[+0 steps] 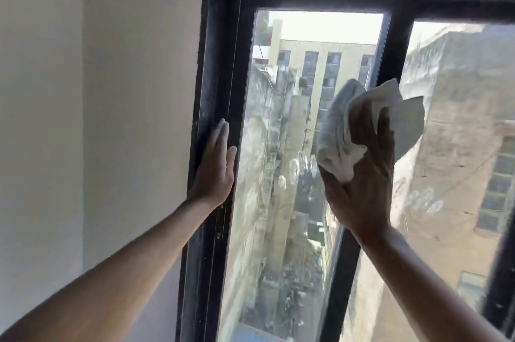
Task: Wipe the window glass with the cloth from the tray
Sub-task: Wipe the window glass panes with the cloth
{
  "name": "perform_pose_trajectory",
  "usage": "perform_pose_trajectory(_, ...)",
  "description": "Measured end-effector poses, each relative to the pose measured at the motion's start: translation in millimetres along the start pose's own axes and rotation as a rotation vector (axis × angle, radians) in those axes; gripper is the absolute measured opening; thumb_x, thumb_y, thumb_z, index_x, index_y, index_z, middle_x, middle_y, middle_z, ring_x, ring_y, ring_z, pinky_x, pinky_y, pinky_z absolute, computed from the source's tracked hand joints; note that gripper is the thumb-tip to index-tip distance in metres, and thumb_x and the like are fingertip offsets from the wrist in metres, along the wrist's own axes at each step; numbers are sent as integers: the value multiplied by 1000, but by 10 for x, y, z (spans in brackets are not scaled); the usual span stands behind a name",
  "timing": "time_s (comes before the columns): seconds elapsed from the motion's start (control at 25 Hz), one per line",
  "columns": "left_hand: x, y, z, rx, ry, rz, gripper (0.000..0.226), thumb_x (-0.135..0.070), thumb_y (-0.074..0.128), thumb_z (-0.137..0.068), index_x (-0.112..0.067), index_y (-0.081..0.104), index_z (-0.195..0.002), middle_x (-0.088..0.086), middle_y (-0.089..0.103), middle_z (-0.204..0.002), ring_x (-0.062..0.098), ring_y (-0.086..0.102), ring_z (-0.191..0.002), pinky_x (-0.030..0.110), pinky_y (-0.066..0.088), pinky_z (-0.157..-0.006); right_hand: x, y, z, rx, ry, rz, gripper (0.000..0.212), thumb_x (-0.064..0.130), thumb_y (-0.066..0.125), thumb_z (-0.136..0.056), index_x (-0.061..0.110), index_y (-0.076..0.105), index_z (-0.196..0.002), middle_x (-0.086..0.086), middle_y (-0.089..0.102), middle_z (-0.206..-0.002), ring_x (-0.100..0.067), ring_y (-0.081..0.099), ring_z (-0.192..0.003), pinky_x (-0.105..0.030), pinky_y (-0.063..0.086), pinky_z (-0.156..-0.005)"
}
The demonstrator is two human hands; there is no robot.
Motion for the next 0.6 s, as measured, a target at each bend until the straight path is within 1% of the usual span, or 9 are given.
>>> perform_pose_trajectory(0.12,192,251,-90,25,62,44,60,-9,37,-119,-2,18,-176,5,4,-189,17,1,-175,35,7,-143,-320,565,-396,92,95,251,88,65,48,-108,6,42,-173,-21,31,-184,-43,20,-174,-67,10,-140)
perform_pose_trajectory(0.2,301,303,-114,-55,98,56,58,-3,37,-118,-2,24,-175,3,11,-187,11,5,-174,32,10,-142,-320,1220,36,235,-18,233,72,39,70,-102,10,52,-165,-17,49,-174,-36,36,-168,-62,17,-139)
perform_pose_trajectory(0.28,400,307,-128,-89,104,66,60,4,37,-116,-5,27,-175,1,15,-187,7,8,-174,32,12,-141,-261,1808,967,754,-121,73,63,8,71,-101,10,51,-160,-12,55,-166,-25,44,-162,-48,26,-139)
perform_pose_trajectory(0.36,420,342,-111,-85,122,64,63,10,37,-115,-5,27,-175,3,15,-188,9,9,-174,33,13,-142,-373,1772,1143,932,-240,-90,58,1,59,-110,6,49,-167,-4,55,-169,-10,46,-161,-32,27,-139)
perform_pose_trajectory(0.4,421,356,-104,-88,127,56,64,11,37,-114,-5,26,-175,5,15,-188,10,8,-174,33,13,-142,-484,1688,906,831,-272,-36,56,9,62,-110,9,53,-165,-1,57,-168,-11,46,-160,-33,26,-139)
perform_pose_trajectory(0.44,422,374,-100,-93,136,49,65,12,37,-113,-4,26,-175,6,15,-188,11,8,-175,34,13,-142,-608,1552,557,584,-285,32,55,23,61,-110,13,55,-165,2,55,-171,-15,43,-162,-41,26,-139)
perform_pose_trajectory(0.52,421,404,-100,-101,163,35,66,15,39,-111,-1,28,-174,10,17,-187,18,10,-175,40,14,-142,-564,1340,187,242,-105,161,65,38,50,-110,14,45,-170,-2,40,-181,-20,28,-171,-60,23,-139)
perform_pose_trajectory(0.56,429,419,-101,-96,173,27,66,16,40,-111,0,29,-174,12,18,-187,22,11,-175,43,15,-142,-397,1383,297,291,-109,205,68,35,51,-105,15,43,-169,-5,44,-178,-19,28,-170,-67,28,-136)
perform_pose_trajectory(0.6,432,416,-107,-96,185,19,66,17,40,-110,2,29,-173,14,18,-187,25,12,-175,45,16,-142,-140,1492,643,442,-296,192,70,32,53,-97,19,44,-166,-5,52,-171,-19,35,-166,-70,38,-131)
Point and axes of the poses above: each hand's wrist, its own z-axis away from the middle knuckle, its own y-axis out of the palm, x = y × z, the point moved 6 cm from there along -z, towards the middle knuckle
